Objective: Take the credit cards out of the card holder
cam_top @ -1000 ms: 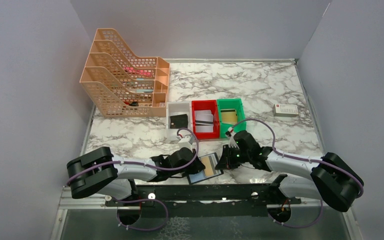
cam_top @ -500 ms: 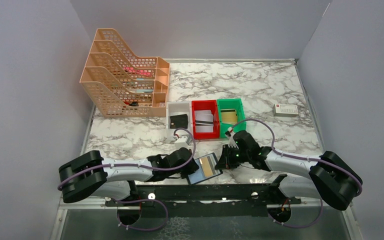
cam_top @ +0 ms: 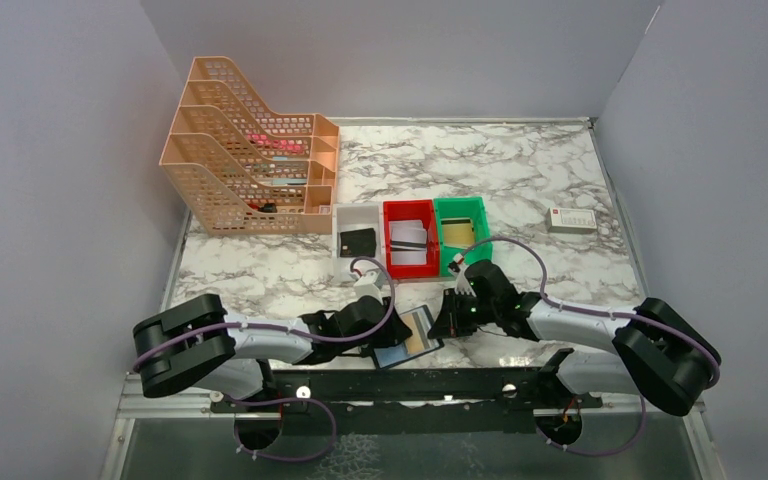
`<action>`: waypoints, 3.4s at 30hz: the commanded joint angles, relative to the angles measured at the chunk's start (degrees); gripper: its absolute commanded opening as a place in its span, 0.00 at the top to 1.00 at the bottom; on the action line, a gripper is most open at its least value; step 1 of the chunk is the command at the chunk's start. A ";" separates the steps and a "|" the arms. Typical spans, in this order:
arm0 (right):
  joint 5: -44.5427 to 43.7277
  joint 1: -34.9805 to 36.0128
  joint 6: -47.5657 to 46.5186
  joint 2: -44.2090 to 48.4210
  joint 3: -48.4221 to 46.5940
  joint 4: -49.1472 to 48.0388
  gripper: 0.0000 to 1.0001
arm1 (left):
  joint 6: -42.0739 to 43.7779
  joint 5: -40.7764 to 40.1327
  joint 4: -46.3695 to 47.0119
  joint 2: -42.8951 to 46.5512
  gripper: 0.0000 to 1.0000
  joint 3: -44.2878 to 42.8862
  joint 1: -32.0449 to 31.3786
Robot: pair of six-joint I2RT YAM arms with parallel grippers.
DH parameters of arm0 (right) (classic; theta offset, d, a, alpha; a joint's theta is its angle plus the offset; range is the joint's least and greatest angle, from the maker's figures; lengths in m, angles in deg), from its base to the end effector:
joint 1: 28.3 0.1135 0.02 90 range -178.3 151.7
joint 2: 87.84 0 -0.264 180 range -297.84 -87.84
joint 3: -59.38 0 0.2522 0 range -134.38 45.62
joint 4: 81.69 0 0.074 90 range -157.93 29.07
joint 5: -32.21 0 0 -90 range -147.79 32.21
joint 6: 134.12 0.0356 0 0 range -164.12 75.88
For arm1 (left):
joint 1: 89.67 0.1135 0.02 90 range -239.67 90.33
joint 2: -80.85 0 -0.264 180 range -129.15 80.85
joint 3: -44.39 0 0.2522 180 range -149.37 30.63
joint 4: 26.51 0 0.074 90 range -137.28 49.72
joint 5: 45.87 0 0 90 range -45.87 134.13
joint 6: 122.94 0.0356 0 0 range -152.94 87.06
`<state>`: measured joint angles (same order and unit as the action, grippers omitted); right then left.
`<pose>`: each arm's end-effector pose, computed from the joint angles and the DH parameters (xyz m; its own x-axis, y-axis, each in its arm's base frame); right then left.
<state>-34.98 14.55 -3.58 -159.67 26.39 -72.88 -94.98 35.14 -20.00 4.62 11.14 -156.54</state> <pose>0.1417 0.1503 0.1272 -0.9437 -0.0581 -0.3257 -0.2697 0.7053 0.6556 0.0952 -0.2088 0.1331 -0.8682 -0.1885 -0.4591 0.1965 0.7189 -0.6668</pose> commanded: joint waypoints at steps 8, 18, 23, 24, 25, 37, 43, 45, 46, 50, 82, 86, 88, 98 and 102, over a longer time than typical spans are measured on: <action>-1.99 0.48 -0.90 -2.57 1.95 1.51 0.91 | -7.65 -1.35 5.01 -0.67 0.82 4.59 -0.32; -1.19 0.48 -0.98 -4.03 2.08 -0.06 0.90 | -7.85 -1.52 6.12 0.45 1.00 5.24 -0.36; -2.42 0.48 -0.99 -3.34 2.09 1.16 0.90 | -7.06 -2.34 6.29 2.20 1.00 6.21 -0.35; -3.07 0.48 -0.94 -2.98 2.08 1.81 0.91 | -6.58 -2.61 6.21 2.96 1.00 6.48 -0.32; -3.72 0.48 -0.86 -2.52 2.10 2.38 0.91 | -6.27 -2.87 5.99 3.84 1.00 7.18 -0.28; -5.01 0.48 -0.28 -1.42 2.14 3.02 0.90 | -4.43 -5.13 -8.28 17.53 1.00 10.59 2.48; -3.62 0.48 -0.19 -1.62 1.79 2.07 0.91 | -4.51 -5.53 -8.98 20.14 1.00 11.83 2.71; -3.00 0.48 -0.76 -0.86 1.03 2.76 0.90 | -4.05 -5.24 -8.79 19.80 1.00 11.68 2.72; -2.58 0.48 -1.07 -0.05 0.58 3.10 0.90 | -3.72 -4.98 -8.52 19.39 1.00 11.57 2.79; -0.42 0.48 -1.69 4.32 -0.76 2.05 0.86 | -1.87 -3.54 -7.43 16.49 1.00 10.09 2.81; -25.63 10.15 -0.55 -8.01 -8.13 12.57 0.70 | 2.02 -2.88 -12.59 12.08 1.00 4.69 2.95; -25.65 10.15 -0.46 -7.78 -7.90 12.78 0.70 | 2.00 -3.23 -13.29 13.31 1.00 5.13 2.89; -25.47 10.15 -0.31 -8.03 -7.90 12.75 0.69 | 1.85 -3.54 -13.80 14.13 1.00 5.41 2.94; -21.79 10.15 -0.42 -8.06 -7.46 10.07 0.69 | 0.44 -3.09 -11.50 17.42 0.98 7.79 2.98; -15.82 10.15 -0.20 -6.70 -6.85 6.02 0.68 | -0.79 -1.64 -6.06 16.35 0.89 9.44 3.01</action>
<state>-54.45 24.87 -2.62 -166.25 16.54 -69.93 -94.41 32.97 -31.33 21.32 18.90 -153.79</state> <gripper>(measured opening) 0.314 0.069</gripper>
